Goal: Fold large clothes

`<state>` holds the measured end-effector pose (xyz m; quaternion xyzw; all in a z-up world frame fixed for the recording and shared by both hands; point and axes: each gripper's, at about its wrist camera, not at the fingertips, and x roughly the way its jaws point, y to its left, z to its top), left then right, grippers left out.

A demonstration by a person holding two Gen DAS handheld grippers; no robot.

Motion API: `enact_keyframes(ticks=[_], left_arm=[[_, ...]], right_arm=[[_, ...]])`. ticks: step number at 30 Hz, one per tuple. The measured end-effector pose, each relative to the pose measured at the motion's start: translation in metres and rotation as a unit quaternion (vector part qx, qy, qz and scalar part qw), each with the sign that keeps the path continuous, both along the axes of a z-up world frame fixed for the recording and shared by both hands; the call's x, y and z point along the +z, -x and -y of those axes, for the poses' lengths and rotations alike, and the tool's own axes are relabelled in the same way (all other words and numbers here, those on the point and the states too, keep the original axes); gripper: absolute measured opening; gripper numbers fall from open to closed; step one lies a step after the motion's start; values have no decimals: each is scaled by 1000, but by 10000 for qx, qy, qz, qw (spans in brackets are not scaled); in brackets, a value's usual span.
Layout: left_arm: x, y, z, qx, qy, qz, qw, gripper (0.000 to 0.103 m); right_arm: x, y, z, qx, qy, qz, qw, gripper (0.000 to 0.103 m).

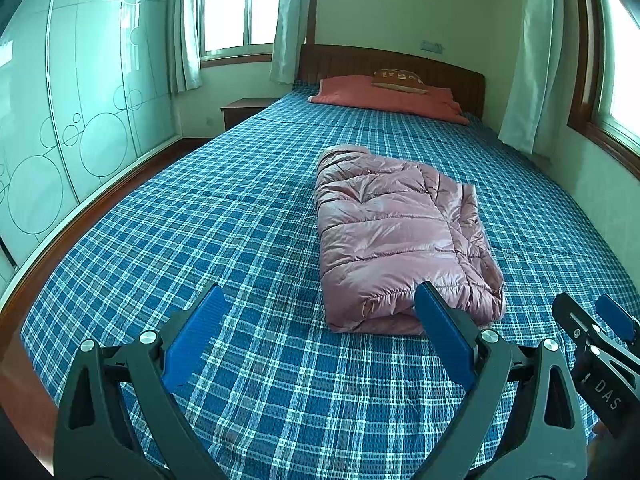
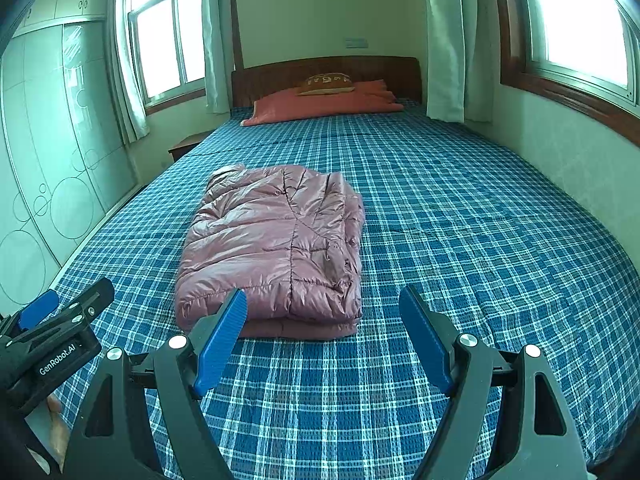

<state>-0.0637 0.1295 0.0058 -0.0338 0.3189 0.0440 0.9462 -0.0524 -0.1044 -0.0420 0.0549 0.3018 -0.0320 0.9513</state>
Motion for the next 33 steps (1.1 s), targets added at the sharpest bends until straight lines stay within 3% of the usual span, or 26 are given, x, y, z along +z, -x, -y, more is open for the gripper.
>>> enact_keyframes(ticks=[24, 33], left_arm=[[2, -1, -1, -54, 30, 54, 10000, 96], [10, 0, 4, -58, -172, 189, 9997, 96]], right_arm=[[1, 0, 0, 36, 34, 32, 10000, 77], [4, -1, 3, 63, 41, 75, 9999, 77]])
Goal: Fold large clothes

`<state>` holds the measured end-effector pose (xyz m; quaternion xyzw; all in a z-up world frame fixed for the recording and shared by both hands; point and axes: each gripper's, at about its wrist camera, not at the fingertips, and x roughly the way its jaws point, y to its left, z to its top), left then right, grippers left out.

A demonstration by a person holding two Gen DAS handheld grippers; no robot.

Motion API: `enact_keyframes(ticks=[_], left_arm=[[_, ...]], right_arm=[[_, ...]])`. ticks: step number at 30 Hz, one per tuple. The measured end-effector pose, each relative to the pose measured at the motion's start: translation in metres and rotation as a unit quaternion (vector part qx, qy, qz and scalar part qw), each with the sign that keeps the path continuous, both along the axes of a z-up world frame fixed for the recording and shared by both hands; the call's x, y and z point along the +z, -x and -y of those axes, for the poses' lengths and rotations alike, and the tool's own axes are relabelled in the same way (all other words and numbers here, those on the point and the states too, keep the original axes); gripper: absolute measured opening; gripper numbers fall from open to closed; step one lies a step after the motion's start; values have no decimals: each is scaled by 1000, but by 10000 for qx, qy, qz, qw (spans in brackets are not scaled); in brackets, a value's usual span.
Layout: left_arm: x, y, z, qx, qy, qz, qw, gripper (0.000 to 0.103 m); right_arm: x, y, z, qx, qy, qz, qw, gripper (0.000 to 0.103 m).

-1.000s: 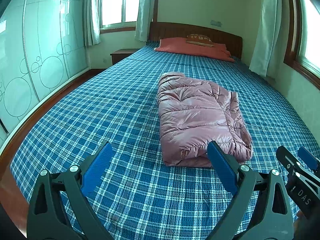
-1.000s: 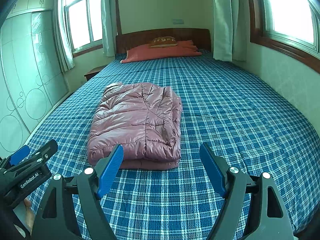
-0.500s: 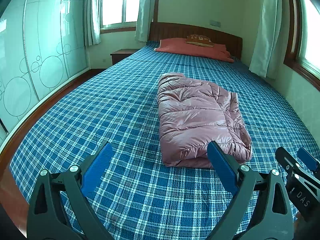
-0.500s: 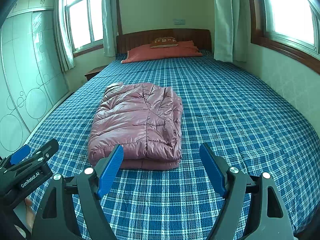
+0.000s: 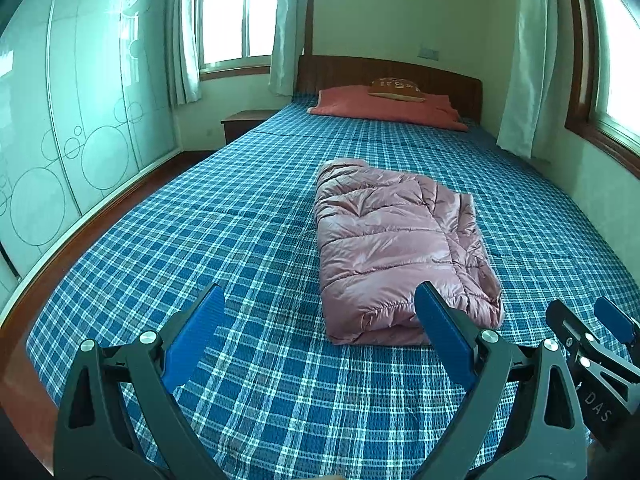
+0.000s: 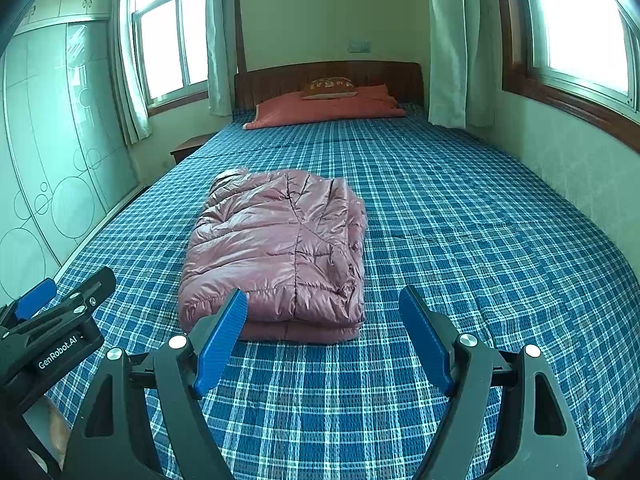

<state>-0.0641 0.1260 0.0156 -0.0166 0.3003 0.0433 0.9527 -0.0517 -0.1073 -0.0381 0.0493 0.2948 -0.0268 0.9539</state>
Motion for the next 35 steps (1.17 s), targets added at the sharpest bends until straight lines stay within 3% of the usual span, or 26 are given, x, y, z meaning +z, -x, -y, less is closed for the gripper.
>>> enact_keyframes(ticks=[7, 9, 22, 27, 31, 35], left_arm=[[4, 0, 0, -18, -40, 107, 9999, 96], [5, 0, 1, -21, -56, 130, 9999, 101], [-1, -10, 0, -84, -23, 114, 9999, 101], [-12, -24, -6, -129, 218, -137, 9996, 101], [-24, -38, -16, 30, 111, -98, 9999, 101], [-55, -69, -48, 307, 40, -477, 9984, 101]], right_arm=[[0, -2, 0, 12, -6, 22, 10000, 77], [0, -3, 0, 15, 0, 13, 10000, 77], [-9, -12, -3, 35, 57, -98, 9999, 77], [-16, -18, -2, 24, 64, -143, 9999, 77], [-27, -26, 8, -104, 87, -175, 9998, 85], [-46, -39, 38, -322, 36, -372, 9988, 85]])
